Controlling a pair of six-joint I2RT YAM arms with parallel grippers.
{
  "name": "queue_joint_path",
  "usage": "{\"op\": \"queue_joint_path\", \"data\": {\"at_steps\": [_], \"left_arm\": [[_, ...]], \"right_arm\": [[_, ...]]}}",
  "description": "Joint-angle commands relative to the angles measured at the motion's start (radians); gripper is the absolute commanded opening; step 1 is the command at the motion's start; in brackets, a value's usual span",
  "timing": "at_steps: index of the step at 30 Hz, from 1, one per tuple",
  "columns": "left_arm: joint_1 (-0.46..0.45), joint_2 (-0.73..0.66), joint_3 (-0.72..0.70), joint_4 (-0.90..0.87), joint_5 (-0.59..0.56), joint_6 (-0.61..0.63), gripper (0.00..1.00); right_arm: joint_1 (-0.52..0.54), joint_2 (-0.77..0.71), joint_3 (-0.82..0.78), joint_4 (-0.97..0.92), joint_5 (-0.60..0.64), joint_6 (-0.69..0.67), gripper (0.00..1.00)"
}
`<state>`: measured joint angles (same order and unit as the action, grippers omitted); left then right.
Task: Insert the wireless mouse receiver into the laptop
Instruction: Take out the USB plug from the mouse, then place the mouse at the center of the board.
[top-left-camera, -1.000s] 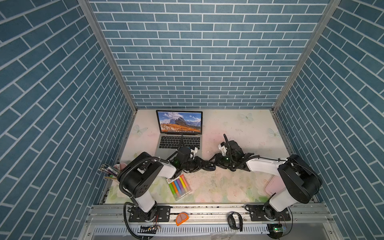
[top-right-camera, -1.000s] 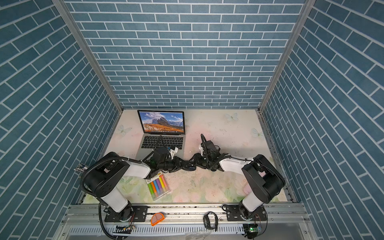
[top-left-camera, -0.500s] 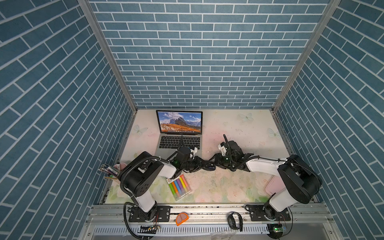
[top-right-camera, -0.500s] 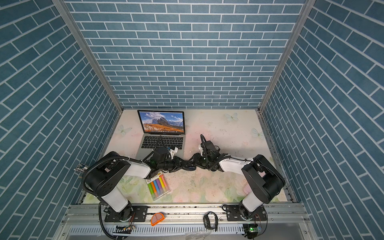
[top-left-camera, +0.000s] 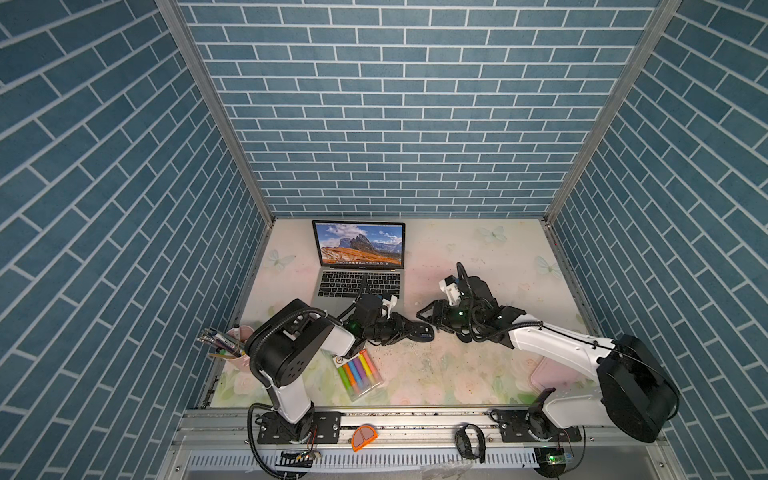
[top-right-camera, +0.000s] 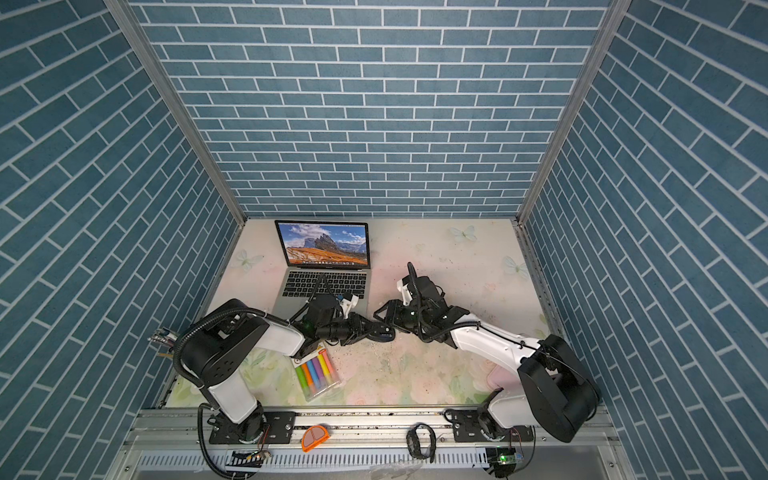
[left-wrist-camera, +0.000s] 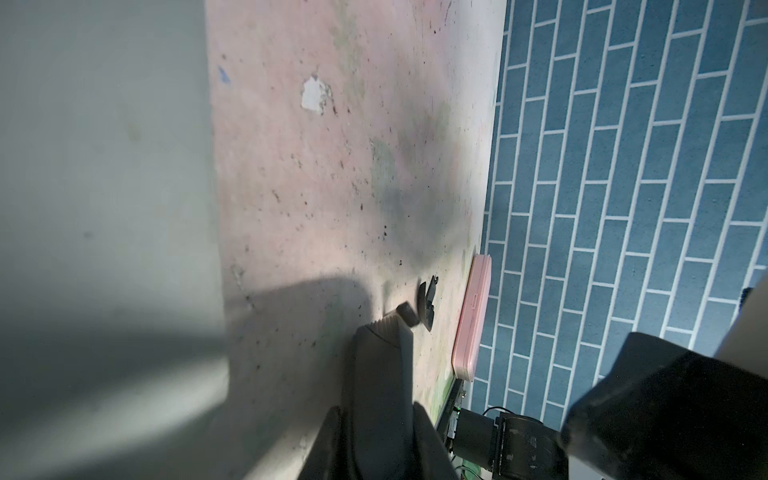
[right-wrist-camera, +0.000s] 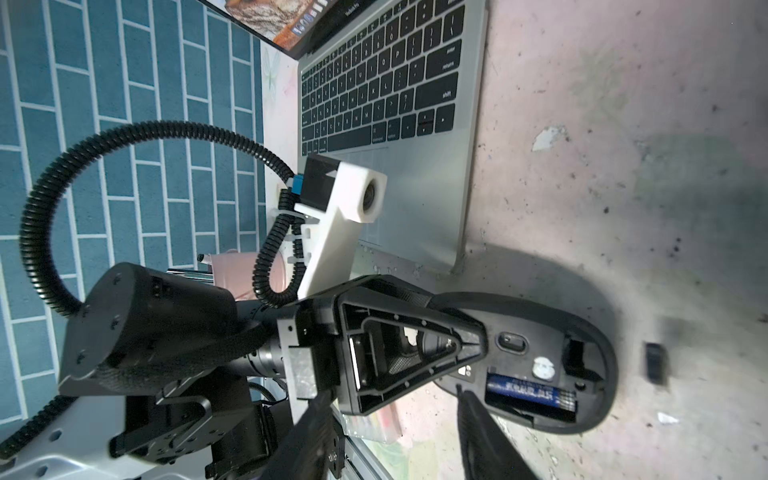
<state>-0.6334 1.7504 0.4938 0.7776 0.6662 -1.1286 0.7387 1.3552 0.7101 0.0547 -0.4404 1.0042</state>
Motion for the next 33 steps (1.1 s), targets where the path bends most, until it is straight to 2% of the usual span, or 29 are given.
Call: {"op": "queue_joint_path", "data": {"at_steps": [1,9,14,18,23,28,33], "left_arm": [[-0.004,0.014,-0.004,0.035,-0.007,-0.007,0.0],[-0.003,0.009,-0.022,0.027,0.002,0.002,0.0],[-0.003,-0.01,-0.075,0.031,0.009,0.004,0.0],[-0.003,-0.045,-0.13,0.027,0.001,0.011,0.02],[-0.003,-0.081,-0.181,-0.018,-0.026,0.052,0.14],[-0.003,-0.14,-0.204,-0.055,-0.068,0.068,0.36],[-0.004,-0.242,-0.151,-0.29,-0.104,0.168,0.44]], "right_arm": [[-0.004,-0.005,0.019,-0.115,0.054,-0.048,0.5],[-0.004,0.044,0.096,-0.343,0.201,-0.209,0.47],[-0.005,0.099,0.168,-0.479,0.309,-0.336,0.4],[-0.021,0.182,0.235,-0.523,0.327,-0.416,0.36],[-0.055,0.3,0.311,-0.517,0.28,-0.487,0.36],[-0.078,0.409,0.391,-0.546,0.243,-0.539,0.35],[-0.079,0.476,0.429,-0.564,0.215,-0.565,0.27]]}}
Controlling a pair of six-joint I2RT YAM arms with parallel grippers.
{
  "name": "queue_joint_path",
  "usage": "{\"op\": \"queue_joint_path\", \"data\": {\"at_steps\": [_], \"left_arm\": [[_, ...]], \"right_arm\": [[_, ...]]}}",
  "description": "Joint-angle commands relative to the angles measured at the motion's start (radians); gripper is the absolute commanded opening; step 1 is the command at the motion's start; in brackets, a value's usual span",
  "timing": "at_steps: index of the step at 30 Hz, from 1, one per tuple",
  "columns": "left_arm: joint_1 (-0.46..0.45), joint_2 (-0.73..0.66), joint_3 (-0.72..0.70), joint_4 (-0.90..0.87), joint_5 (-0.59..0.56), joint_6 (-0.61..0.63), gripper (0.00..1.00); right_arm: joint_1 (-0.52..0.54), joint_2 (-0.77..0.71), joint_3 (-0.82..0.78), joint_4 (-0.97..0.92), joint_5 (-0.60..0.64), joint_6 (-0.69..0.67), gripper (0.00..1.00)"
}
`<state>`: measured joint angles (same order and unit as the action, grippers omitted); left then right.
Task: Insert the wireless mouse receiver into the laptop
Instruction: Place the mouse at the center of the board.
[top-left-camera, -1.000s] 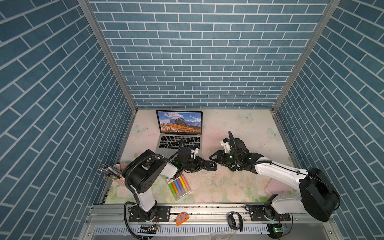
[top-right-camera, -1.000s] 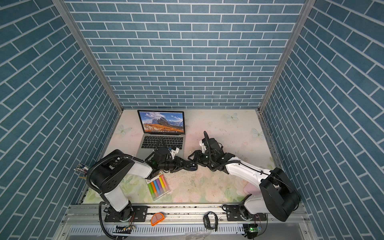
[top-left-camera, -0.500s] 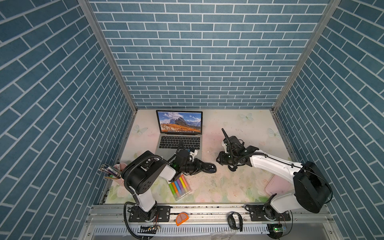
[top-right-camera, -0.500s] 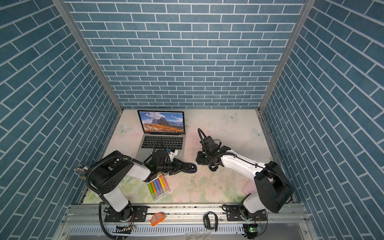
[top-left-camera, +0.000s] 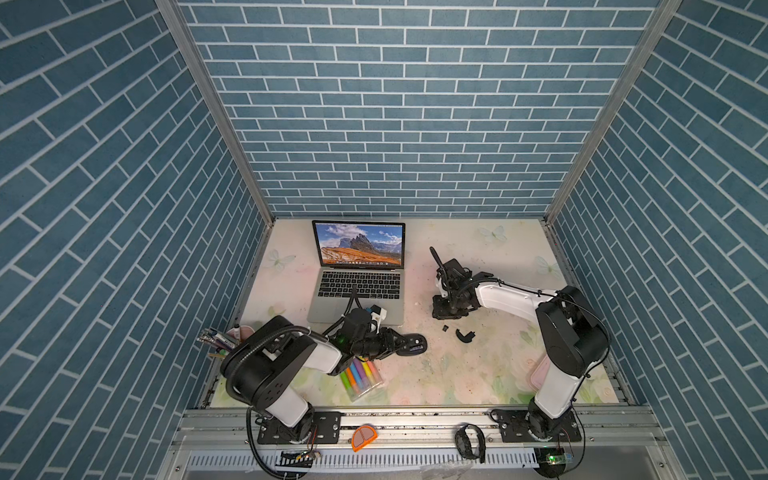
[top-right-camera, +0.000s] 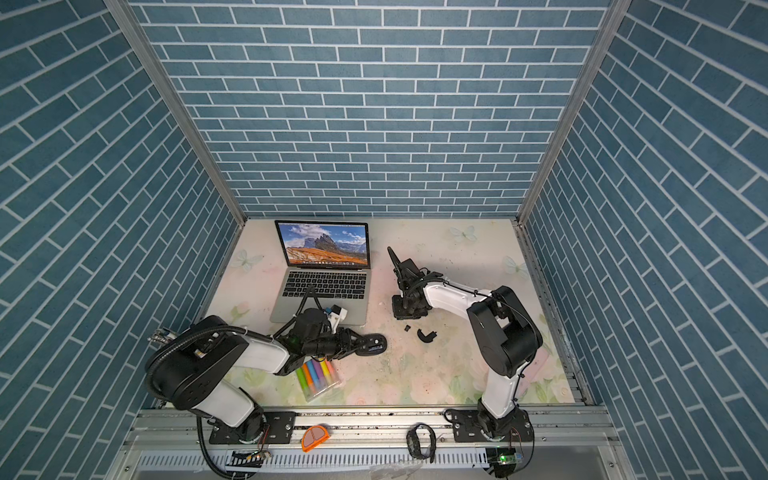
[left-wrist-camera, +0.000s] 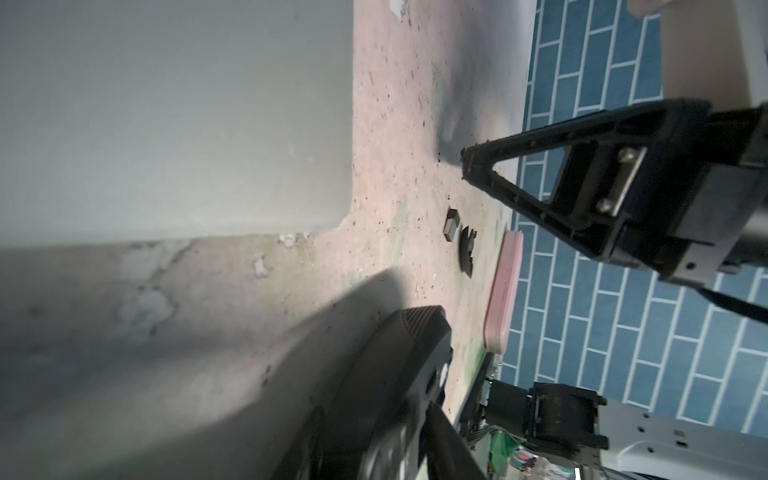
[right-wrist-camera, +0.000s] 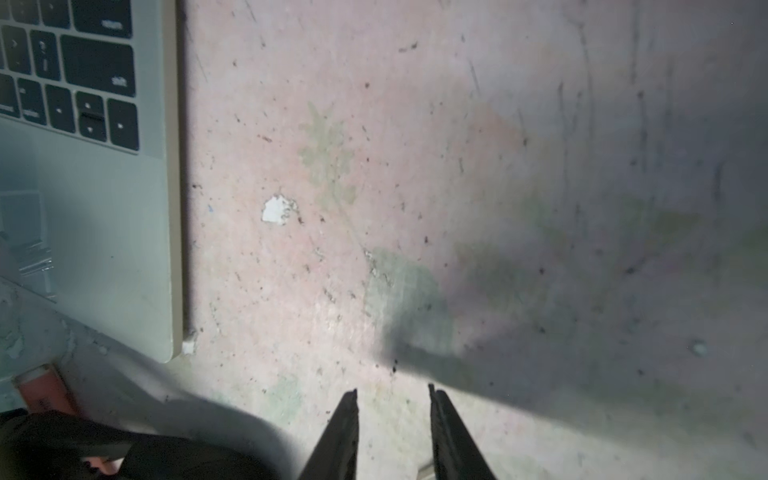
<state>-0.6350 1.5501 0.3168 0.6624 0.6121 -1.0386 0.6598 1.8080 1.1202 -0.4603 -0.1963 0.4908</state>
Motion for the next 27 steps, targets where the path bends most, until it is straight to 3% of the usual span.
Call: {"op": "queue_joint_path", "data": {"at_steps": [1,5,11,27], "left_arm": [[-0.002,-0.068,0.042,-0.235,-0.062,0.106,0.46],[-0.002,-0.164,0.109,-0.475,-0.117,0.214,0.52],[0.001,-0.255,0.177,-0.679,-0.178,0.3,0.55],[0.001,-0.247,0.234,-0.745,-0.187,0.33,0.53]], "right_arm": [[0.0,0.035,0.021,-0.053,-0.029,-0.059,0.26],[0.0,0.077,0.041,-0.08,-0.023,-0.088,0.22],[-0.002,0.098,0.052,-0.116,0.007,-0.112,0.18],[-0.002,-0.023,-0.096,-0.179,0.07,-0.104,0.16]]}}
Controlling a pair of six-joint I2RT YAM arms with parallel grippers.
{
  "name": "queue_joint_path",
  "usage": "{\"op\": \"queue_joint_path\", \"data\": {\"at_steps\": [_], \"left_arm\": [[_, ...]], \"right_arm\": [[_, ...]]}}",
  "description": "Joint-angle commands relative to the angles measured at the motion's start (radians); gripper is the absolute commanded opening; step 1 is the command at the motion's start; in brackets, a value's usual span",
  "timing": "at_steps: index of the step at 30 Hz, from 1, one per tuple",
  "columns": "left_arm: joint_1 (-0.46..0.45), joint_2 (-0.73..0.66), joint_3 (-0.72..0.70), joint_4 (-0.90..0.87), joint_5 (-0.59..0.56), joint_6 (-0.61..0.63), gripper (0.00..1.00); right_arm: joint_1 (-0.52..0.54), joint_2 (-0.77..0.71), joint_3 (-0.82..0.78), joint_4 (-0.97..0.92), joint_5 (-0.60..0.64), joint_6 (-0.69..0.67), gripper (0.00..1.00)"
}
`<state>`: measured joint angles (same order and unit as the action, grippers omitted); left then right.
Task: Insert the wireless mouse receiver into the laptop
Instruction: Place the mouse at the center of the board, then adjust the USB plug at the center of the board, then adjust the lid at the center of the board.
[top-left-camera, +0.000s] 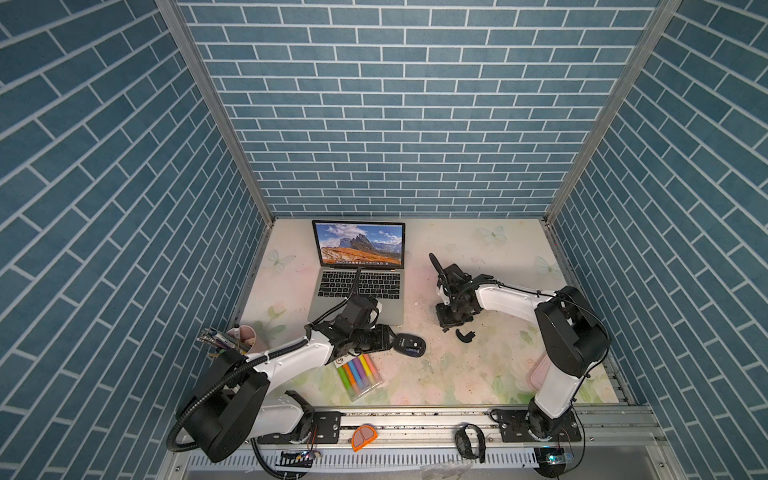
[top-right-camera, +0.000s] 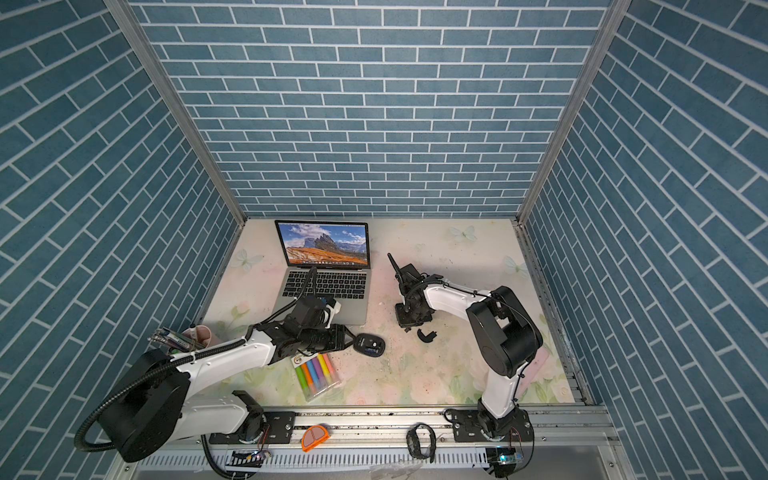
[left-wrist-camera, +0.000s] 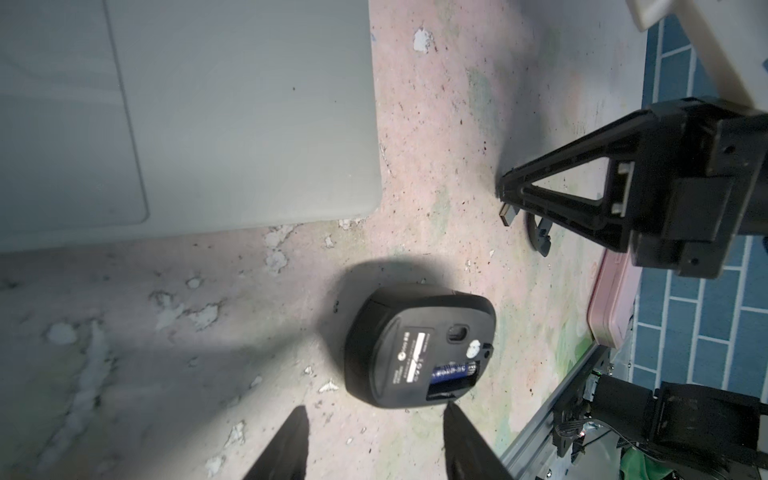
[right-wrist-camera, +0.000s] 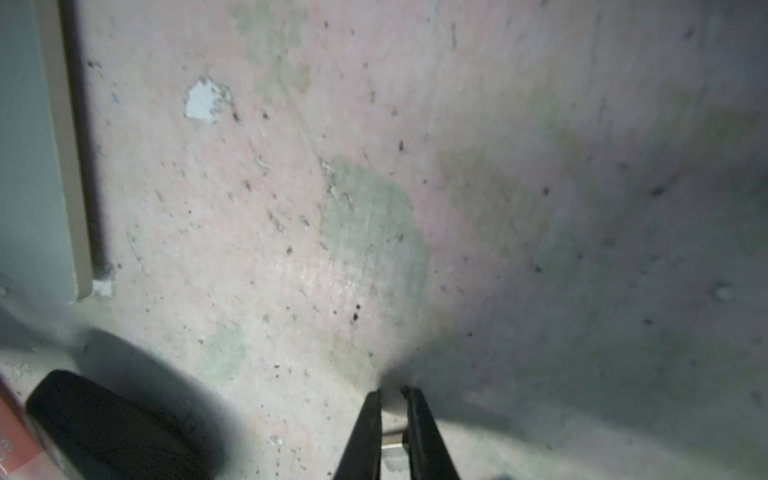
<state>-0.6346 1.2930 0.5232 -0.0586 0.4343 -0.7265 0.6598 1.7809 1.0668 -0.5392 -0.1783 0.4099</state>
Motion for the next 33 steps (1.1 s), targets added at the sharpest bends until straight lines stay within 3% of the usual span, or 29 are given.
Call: {"op": "queue_joint_path", "data": {"at_steps": [1,9,18,26,33], "left_arm": [[0.001,0.011,0.032,-0.026,-0.008,0.019,0.52],[0.001,0.015,0.044,-0.037,-0.009,0.024,0.52],[0.0,0.007,0.052,-0.049,-0.015,0.03,0.51],[0.001,-0.036,0.028,-0.055,-0.027,0.029,0.51],[0.001,-0.051,0.015,-0.054,-0.034,0.039,0.51]], "right_arm": [[-0.002,-0.001,-0.049,-0.105,0.055,-0.022,0.15],[-0.002,-0.045,-0.1,-0.112,0.064,0.011,0.15],[0.001,-0.103,-0.166,-0.043,-0.024,0.123,0.14],[0.0,-0.14,-0.228,-0.025,-0.005,0.201,0.3],[0.003,-0.208,-0.299,0.0,-0.019,0.265,0.36]]}}
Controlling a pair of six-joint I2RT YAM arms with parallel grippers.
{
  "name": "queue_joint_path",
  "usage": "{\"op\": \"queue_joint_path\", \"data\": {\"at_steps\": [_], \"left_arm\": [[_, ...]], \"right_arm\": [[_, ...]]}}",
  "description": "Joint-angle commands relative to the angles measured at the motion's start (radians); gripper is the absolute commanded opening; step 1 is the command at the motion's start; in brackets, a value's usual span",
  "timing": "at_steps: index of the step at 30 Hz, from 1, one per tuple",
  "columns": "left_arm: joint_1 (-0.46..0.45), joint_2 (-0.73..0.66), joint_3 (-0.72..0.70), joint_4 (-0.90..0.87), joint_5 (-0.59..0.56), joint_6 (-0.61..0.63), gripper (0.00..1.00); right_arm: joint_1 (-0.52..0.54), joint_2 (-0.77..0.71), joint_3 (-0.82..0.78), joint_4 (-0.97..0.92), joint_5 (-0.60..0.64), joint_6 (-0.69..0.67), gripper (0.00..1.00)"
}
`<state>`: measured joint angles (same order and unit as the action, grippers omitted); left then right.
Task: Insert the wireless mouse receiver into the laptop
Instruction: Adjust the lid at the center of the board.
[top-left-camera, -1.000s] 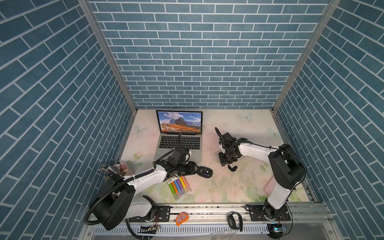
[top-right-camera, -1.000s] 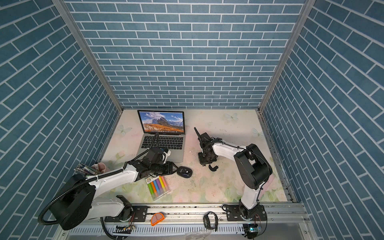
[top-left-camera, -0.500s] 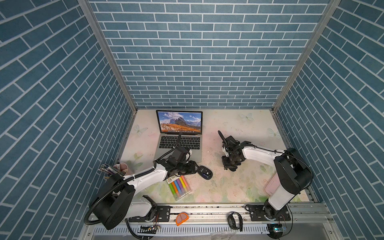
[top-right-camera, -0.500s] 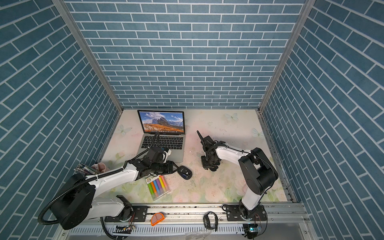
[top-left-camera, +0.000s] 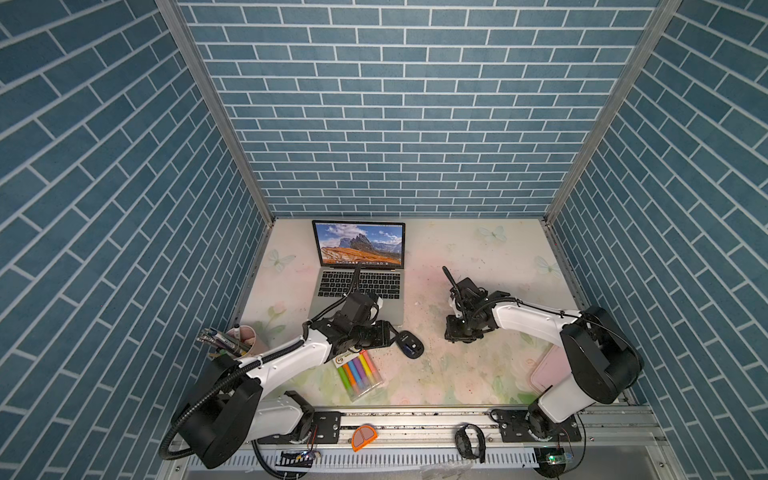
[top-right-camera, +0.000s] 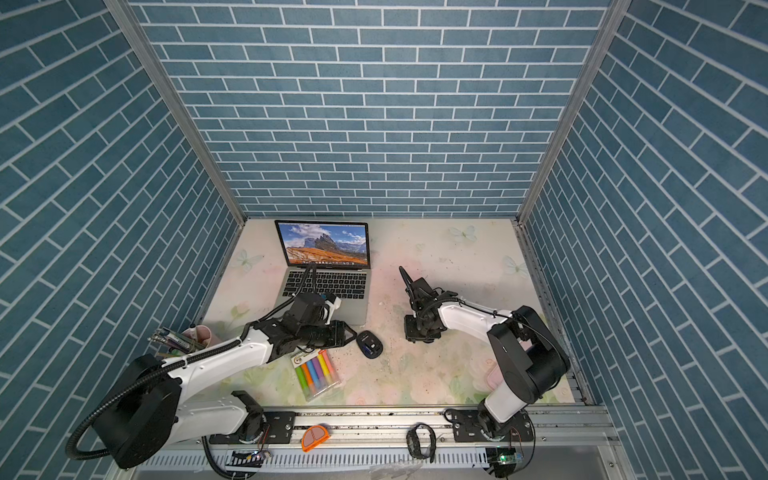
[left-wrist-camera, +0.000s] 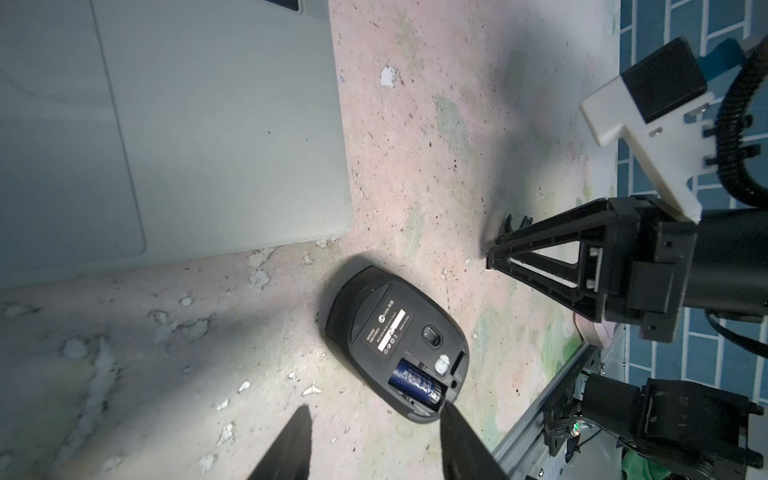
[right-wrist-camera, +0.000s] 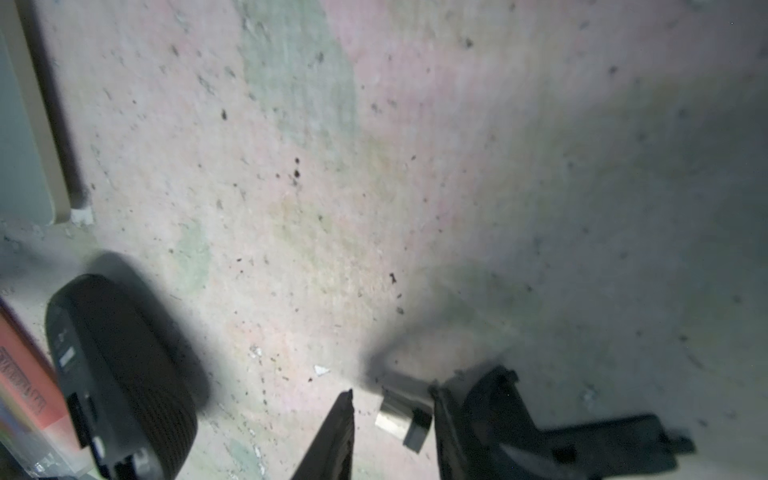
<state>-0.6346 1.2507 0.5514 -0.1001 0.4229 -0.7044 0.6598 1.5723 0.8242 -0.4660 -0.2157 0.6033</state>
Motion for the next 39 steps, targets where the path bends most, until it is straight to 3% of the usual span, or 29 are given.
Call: {"op": "queue_joint_path", "data": {"at_steps": [1,8,12,17,25,32,39], "left_arm": [[0.001,-0.004,-0.011,-0.014,-0.021,0.02,0.51],[0.0,0.007,-0.001,-0.012,-0.013,0.031,0.51],[0.0,-0.005,-0.008,-0.014,-0.015,0.031,0.51],[0.001,-0.022,-0.018,-0.018,-0.02,0.031,0.51],[0.001,-0.047,-0.028,-0.024,-0.026,0.031,0.51],[0.0,-0.061,-0.03,-0.037,-0.029,0.034,0.51],[0.001,-0.061,-0.021,-0.047,-0.035,0.045,0.51]], "right_arm": [[0.004,-0.016,-0.067,-0.062,0.013,0.081,0.37],[0.026,-0.101,-0.089,-0.025,-0.009,0.106,0.4],[0.026,-0.144,-0.064,-0.08,0.051,0.075,0.4],[0.008,-0.137,-0.012,-0.135,0.153,0.026,0.23],[0.0,0.006,0.086,-0.092,0.078,-0.068,0.07],[0.0,0.11,0.12,-0.111,0.064,-0.097,0.0],[0.02,0.053,0.059,-0.125,0.062,-0.04,0.0]]}}
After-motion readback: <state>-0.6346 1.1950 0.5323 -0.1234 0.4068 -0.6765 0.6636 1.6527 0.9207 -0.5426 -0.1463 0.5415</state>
